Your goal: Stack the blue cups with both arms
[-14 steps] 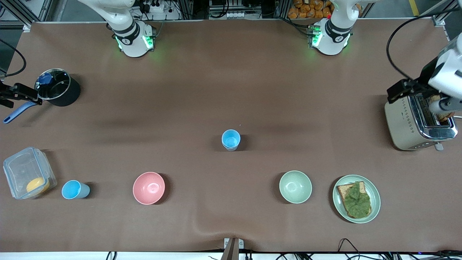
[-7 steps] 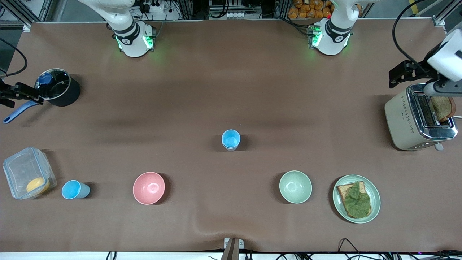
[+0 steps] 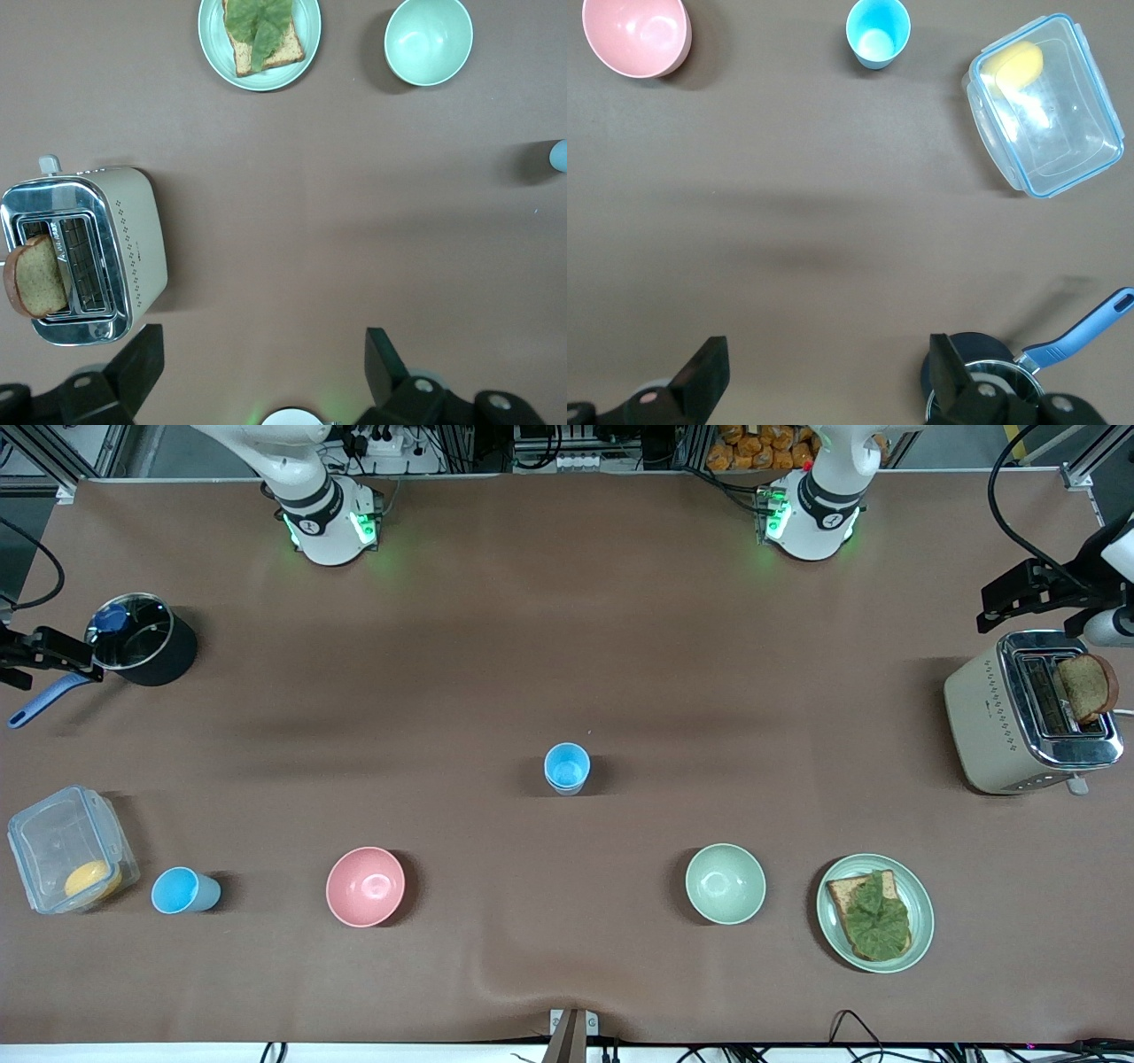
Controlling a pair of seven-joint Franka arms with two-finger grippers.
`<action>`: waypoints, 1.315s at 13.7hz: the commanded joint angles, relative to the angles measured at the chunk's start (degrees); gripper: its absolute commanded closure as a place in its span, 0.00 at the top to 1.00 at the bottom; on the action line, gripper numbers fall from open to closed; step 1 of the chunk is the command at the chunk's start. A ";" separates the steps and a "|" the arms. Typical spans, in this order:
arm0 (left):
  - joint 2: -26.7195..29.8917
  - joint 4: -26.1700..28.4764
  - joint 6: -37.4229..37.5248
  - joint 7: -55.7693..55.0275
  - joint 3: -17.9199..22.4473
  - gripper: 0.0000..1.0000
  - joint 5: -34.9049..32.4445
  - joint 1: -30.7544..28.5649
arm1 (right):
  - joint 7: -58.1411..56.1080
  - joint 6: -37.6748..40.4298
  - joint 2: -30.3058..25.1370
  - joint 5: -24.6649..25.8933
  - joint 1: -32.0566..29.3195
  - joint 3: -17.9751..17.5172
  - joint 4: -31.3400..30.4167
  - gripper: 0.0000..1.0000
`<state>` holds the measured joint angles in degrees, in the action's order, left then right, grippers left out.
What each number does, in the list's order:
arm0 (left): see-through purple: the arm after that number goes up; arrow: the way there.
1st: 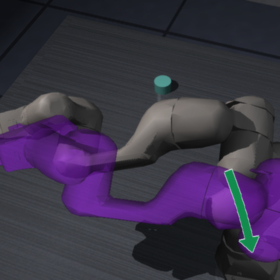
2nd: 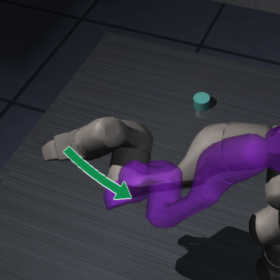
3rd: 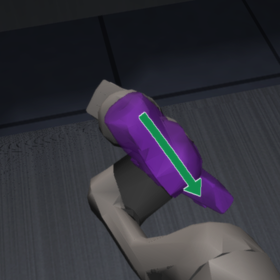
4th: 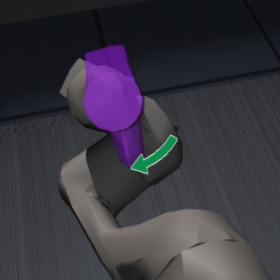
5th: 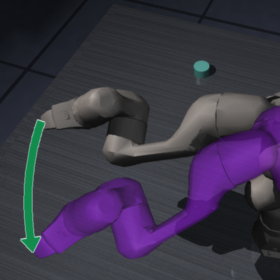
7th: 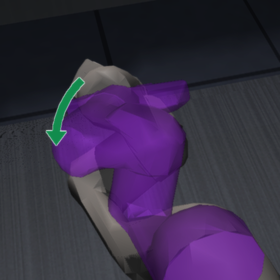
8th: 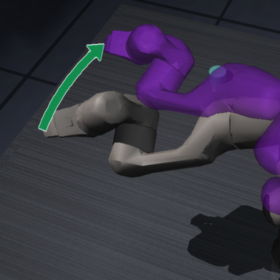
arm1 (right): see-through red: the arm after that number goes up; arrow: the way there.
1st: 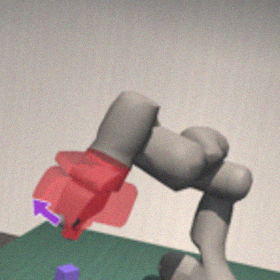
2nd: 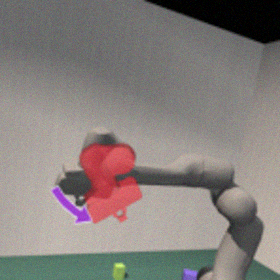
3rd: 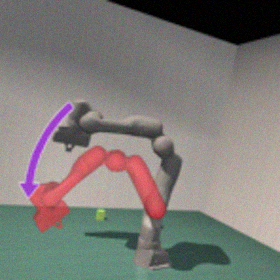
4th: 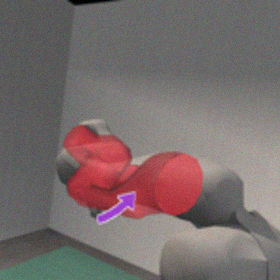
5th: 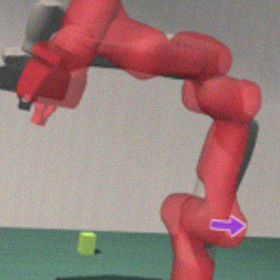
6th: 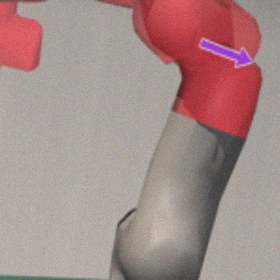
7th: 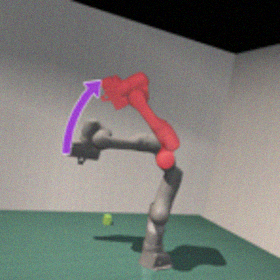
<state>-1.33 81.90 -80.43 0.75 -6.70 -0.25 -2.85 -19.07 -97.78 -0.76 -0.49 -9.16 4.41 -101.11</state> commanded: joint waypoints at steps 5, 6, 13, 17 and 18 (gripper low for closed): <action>0.36 -0.07 0.80 0.92 -0.33 1.00 0.34 -0.14 | -0.79 -0.22 -0.91 0.58 -1.91 -1.16 -0.67 1.00; 0.45 -0.07 0.80 0.92 -0.24 1.00 0.60 -0.14 | -0.79 -0.13 -0.91 0.49 -2.09 -1.16 -0.67 1.00; 0.54 0.02 2.29 0.83 0.20 1.00 0.34 -0.14 | -0.79 -0.22 -0.82 0.31 -2.09 -1.25 -0.67 1.00; 0.63 0.01 2.90 0.83 0.28 1.00 0.16 -0.23 | -0.79 -0.22 -0.91 0.31 -2.09 -1.25 -0.67 1.00; 0.63 0.02 3.17 0.83 0.28 1.00 0.16 -0.23 | -0.79 -0.13 -0.91 0.31 -2.09 -1.25 -0.67 1.00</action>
<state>-1.33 81.90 -78.47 0.75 -6.50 -0.25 -2.85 -19.12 -97.79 -0.76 -0.49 -9.64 4.41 -101.14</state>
